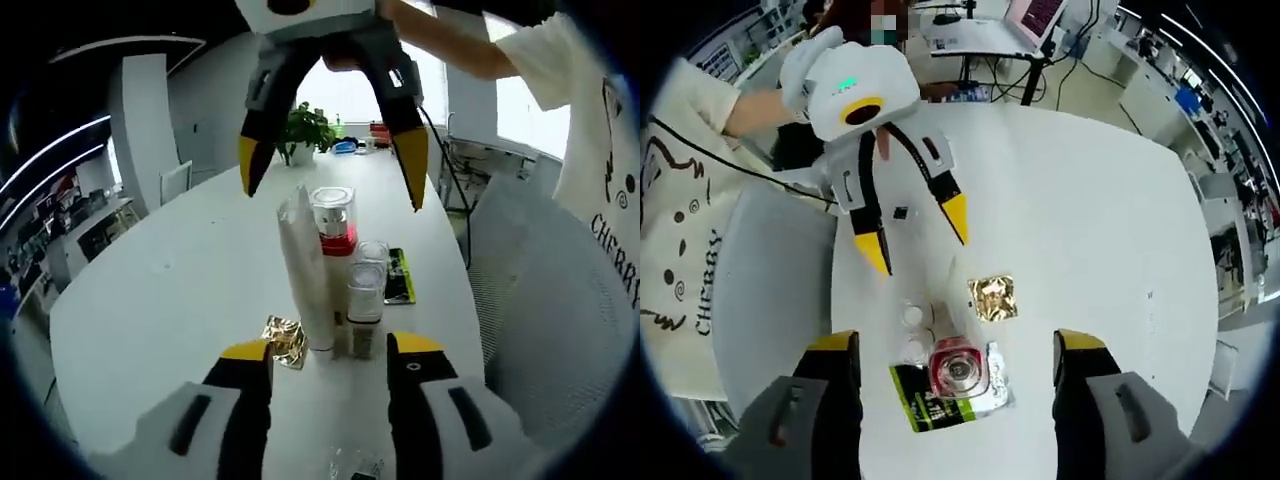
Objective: Arrange the skincare products in the storage area until every visible bottle or jar stands upright without overlapping.
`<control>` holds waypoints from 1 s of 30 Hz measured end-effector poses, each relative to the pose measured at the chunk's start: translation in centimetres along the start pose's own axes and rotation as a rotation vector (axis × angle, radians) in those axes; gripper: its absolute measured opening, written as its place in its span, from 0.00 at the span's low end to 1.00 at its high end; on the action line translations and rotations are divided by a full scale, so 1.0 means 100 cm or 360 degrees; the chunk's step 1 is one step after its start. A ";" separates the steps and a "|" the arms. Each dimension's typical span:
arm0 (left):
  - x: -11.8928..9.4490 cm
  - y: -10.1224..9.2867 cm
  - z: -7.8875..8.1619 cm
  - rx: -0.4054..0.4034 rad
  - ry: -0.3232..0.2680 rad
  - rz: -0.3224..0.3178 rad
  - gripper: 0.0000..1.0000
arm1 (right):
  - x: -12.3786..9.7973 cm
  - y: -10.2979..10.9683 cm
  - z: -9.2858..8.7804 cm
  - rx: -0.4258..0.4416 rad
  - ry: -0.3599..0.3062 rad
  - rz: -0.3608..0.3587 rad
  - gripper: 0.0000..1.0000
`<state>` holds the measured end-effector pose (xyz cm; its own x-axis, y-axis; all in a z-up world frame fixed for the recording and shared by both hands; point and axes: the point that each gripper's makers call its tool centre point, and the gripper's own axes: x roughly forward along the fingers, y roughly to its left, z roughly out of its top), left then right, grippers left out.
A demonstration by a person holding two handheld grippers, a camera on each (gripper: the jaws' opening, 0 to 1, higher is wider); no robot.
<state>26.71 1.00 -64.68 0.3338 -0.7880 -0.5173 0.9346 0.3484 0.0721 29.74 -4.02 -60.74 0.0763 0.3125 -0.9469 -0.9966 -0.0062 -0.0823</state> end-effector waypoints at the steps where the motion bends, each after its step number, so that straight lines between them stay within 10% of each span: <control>1: 0.000 -0.002 0.001 -0.0012 -0.0001 -0.0009 0.47 | 0.000 0.001 -0.002 0.0004 0.0001 0.0001 0.79; 30: -0.006 -0.014 0.002 0.0075 0.0113 0.0074 0.89 | -0.023 0.033 -0.057 0.0327 -0.0389 -0.0283 0.99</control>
<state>25.26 0.91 -64.24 0.3689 -0.7329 -0.5716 0.9236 0.3583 0.1366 26.47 -10.22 -60.59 0.2640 0.5093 -0.8191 -0.9558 0.2521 -0.1512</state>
